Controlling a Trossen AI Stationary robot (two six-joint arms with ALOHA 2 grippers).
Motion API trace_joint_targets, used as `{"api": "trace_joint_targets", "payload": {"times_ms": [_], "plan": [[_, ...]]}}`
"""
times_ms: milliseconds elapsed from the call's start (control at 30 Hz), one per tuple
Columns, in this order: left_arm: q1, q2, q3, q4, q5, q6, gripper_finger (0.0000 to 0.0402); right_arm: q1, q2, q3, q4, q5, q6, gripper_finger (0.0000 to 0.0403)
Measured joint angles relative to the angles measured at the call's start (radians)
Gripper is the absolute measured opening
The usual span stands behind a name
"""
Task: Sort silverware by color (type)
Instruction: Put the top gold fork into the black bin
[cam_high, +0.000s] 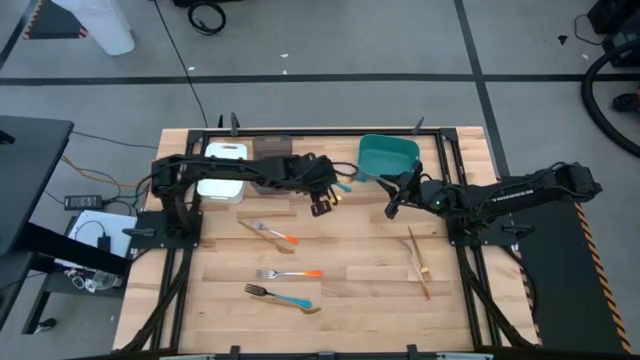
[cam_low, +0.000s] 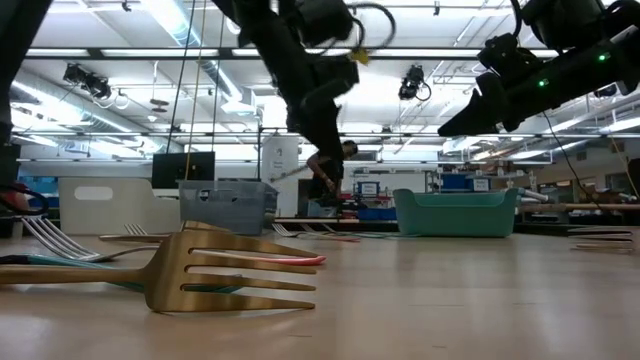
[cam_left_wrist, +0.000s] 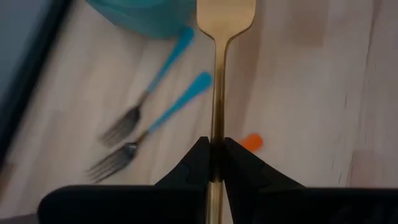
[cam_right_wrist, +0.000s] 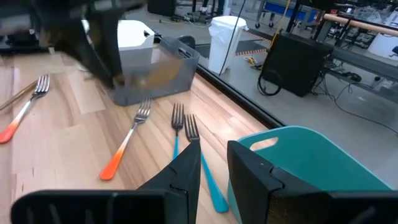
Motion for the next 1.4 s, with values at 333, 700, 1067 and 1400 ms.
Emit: {"api": "trace_joint_targets", "payload": {"times_ms": [333,700,1067,1400], "plan": [[0.078,-0.180,-0.140,0.019,-0.044,-0.106,0.0036,0.000,0.000,0.000,0.002,0.000,-0.003,0.0091],[0.206,-0.303,-0.309,0.075,-0.047,-0.156,0.0037,0.000,0.000,0.000,0.001,0.003,-0.014,0.0091],[0.345,-0.344,-0.378,0.009,0.038,-0.222,0.0037,0.000,0.000,0.000,0.019,0.005,-0.022,0.0091],[0.446,-0.303,-0.257,-0.291,0.127,-0.269,0.0037,0.000,0.000,0.000,0.031,0.004,-0.026,0.0091]]}}
